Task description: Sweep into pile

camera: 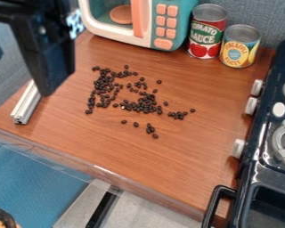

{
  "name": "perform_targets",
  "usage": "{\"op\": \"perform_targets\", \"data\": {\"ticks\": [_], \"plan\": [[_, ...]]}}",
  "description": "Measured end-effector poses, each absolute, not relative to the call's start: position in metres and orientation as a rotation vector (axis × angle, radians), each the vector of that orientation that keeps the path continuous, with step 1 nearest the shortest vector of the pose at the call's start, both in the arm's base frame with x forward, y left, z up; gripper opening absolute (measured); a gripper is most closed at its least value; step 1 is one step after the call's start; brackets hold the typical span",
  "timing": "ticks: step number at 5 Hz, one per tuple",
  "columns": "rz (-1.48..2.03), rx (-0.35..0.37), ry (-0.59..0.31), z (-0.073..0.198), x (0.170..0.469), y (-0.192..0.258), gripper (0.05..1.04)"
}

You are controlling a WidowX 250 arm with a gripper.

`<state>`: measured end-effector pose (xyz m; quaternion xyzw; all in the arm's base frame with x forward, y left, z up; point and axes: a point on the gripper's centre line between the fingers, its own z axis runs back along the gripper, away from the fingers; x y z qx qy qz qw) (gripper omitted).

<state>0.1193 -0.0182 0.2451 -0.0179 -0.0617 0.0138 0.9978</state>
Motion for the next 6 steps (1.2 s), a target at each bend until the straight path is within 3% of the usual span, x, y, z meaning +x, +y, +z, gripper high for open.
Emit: {"op": "perform_targets", "data": {"ticks": [4, 5, 6], "plan": [[0.019, -0.044, -0.121, 0.241, 0.120, -0.018, 1.001], [0.065, -0.095, -0.107, 0.193, 0.149, 0.020, 1.000], [0.075, -0.099, -0.158, 0.158, 0.172, 0.041, 1.000]]}}
